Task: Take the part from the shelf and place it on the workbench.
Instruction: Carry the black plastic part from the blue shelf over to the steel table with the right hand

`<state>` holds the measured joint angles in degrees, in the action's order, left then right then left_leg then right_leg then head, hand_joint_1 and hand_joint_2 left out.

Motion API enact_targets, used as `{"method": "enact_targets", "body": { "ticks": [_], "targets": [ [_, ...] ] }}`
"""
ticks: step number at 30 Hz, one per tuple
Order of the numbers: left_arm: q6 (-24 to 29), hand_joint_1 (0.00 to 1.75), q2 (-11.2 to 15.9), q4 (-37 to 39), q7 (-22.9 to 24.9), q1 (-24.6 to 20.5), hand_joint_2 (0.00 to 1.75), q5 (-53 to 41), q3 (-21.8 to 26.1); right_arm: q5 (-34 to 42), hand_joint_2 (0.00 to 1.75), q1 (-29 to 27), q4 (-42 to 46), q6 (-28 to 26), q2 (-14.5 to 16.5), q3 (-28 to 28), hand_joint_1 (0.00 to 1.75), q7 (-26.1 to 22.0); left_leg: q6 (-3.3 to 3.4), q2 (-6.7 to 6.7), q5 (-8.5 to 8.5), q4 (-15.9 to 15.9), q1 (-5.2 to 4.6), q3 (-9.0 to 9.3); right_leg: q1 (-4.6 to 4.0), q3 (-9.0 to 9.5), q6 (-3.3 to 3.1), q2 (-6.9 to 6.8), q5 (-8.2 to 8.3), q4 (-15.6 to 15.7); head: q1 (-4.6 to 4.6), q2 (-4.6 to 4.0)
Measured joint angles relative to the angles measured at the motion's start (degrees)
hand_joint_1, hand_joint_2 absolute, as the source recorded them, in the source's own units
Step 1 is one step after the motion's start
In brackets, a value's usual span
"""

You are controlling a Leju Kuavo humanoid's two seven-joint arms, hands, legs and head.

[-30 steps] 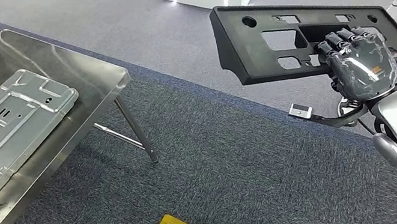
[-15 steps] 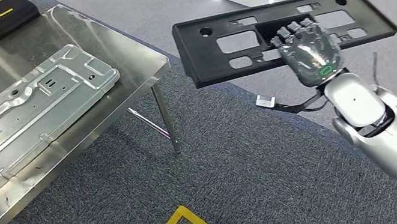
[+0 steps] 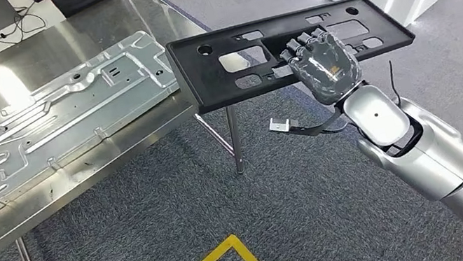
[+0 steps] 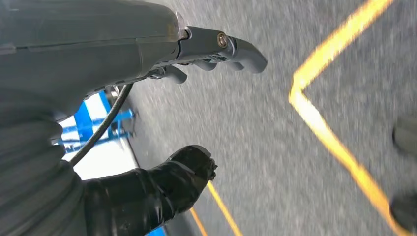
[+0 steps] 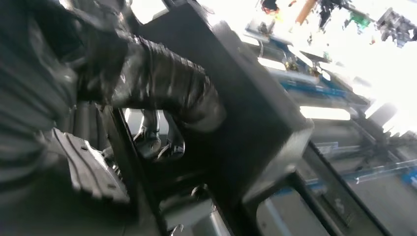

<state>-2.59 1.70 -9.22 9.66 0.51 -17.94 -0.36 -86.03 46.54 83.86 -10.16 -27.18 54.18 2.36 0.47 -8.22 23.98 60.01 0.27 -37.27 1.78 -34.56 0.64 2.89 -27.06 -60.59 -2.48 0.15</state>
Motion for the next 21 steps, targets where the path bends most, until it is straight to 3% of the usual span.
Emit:
{"method": "enact_targets", "body": {
  "ticks": [2, 4, 6, 7, 8, 10, 12, 15, 16, 18, 19, 21],
  "targets": [
    [0.0, 0.00, 0.1, 0.0, -0.1, 0.0, 1.75, 0.0, 0.0, 0.0, 1.75, 0.3, -0.1, 0.0, 0.3, 0.1, 1.75, 0.0, -0.54, 3.17, 1.61, 2.8, -0.14, -1.35, 0.15, 0.64, -0.81, -1.56, 0.21, 0.8, -0.27, 0.00],
    [0.2, 0.00, 0.1, 0.0, -0.1, -0.1, 1.75, 0.0, 0.1, 0.1, 1.75, 0.6, -0.2, 0.1, 0.3, 0.2, 1.75, 0.0, -0.96, 6.73, 4.72, 9.4, 0.02, -4.73, -0.19, 1.01, -1.33, -3.13, 0.12, 1.1, -0.53, 0.00],
    [0.4, 0.00, 0.1, 0.0, -0.1, -0.1, 1.75, 0.0, 0.1, 0.6, 1.75, 0.7, -0.3, 0.3, 0.3, 0.4, 1.75, 0.0, -1.27, 7.70, 6.31, 14.8, 0.33, -7.72, -0.41, 1.16, -1.43, -4.75, -0.13, 1.1, -0.54, 0.00],
    [0.6, 0.00, 0.1, 0.0, -0.1, -0.1, 1.75, -0.1, 0.1, 1.0, 1.75, 0.7, -0.3, 0.6, 0.3, 0.5, 1.75, 0.0, -1.38, 7.90, 5.62, 14.8, 0.45, -7.77, -0.44, 1.30, -1.38, -5.55, -0.29, 1.1, -0.54, 0.00],
    [0.6, 0.00, 0.1, 0.0, -0.1, -0.1, 1.75, -0.1, 0.2, 1.3, 1.75, 0.8, -0.3, 0.8, 0.3, 0.7, 1.75, 0.0, -1.41, 8.19, 4.04, 12.6, 0.51, -6.65, -0.45, 1.49, -1.27, -6.27, -0.47, 1.1, -0.55, 0.00],
    [0.8, 0.00, 0.1, 0.0, 0.0, -0.1, 1.75, -0.4, 0.2, 1.8, 1.75, 1.3, -0.3, 1.4, 0.5, 0.9, 1.75, -0.1, -1.18, 10.44, 0.62, 4.7, 0.20, -2.49, -0.62, 2.01, -0.83, -7.56, -0.96, 1.0, -0.54, 0.00],
    [1.1, 0.00, 0.2, 0.0, 0.1, -0.1, 1.75, -0.6, 0.2, 2.1, 1.75, 2.0, -0.3, 2.2, 0.7, 1.1, 1.75, -0.2, -0.47, 12.15, -0.45, 0.2, -0.29, -0.16, -0.98, 2.38, -0.28, -8.60, -1.41, 1.0, -0.48, 0.00],
    [1.4, 0.00, 0.2, 0.0, 0.4, 0.0, 1.75, -0.7, 0.2, 2.2, 1.75, 2.7, -0.3, 3.1, 1.7, 1.4, 1.75, -0.2, 0.64, 10.67, -0.15, -0.3, -0.56, 0.00, -1.12, 3.02, 0.56, -10.00, -1.98, 1.1, -0.44, 0.00],
    [1.5, 0.00, 0.3, 0.0, 0.4, 0.0, 1.75, -0.7, 0.2, 2.3, 1.75, 2.9, -0.3, 3.4, 2.1, 1.5, 1.75, -0.2, 1.01, 9.96, -0.15, -0.5, -0.49, 0.22, -0.94, 3.07, 0.86, -9.31, -2.49, 0.6, -0.43, 0.00],
    [1.7, 0.00, 0.3, 0.0, 0.5, -0.2, 1.75, -0.8, 0.2, 2.7, 1.75, 3.5, -0.3, 3.8, 2.5, 1.7, 1.75, -0.1, 1.75, 8.71, -0.22, -0.9, -0.25, 0.73, -0.60, 1.55, 1.21, -6.17, -4.68, -3.1, -0.41, 0.00],
    [1.8, 0.00, 0.3, 0.0, 0.5, -0.3, 1.75, -0.8, 0.2, 3.0, 1.75, 3.6, -0.3, 4.0, 2.5, 1.8, 1.75, 0.0, 1.99, 8.03, -0.20, -0.9, -0.23, 0.82, -0.55, -0.31, 1.20, -4.49, -6.27, -6.7, -0.40, 0.00],
    [2.0, 0.00, 0.3, 0.0, 0.6, -0.4, 1.75, -1.0, 0.2, 3.6, 1.75, 3.8, -0.4, 4.5, 2.4, 2.1, 1.75, 0.1, 2.33, 6.50, -0.10, -0.9, -0.36, 0.95, -0.66, -4.59, 1.12, -3.20, -8.40, -13.8, -0.40, 0.00]
  ]
}}
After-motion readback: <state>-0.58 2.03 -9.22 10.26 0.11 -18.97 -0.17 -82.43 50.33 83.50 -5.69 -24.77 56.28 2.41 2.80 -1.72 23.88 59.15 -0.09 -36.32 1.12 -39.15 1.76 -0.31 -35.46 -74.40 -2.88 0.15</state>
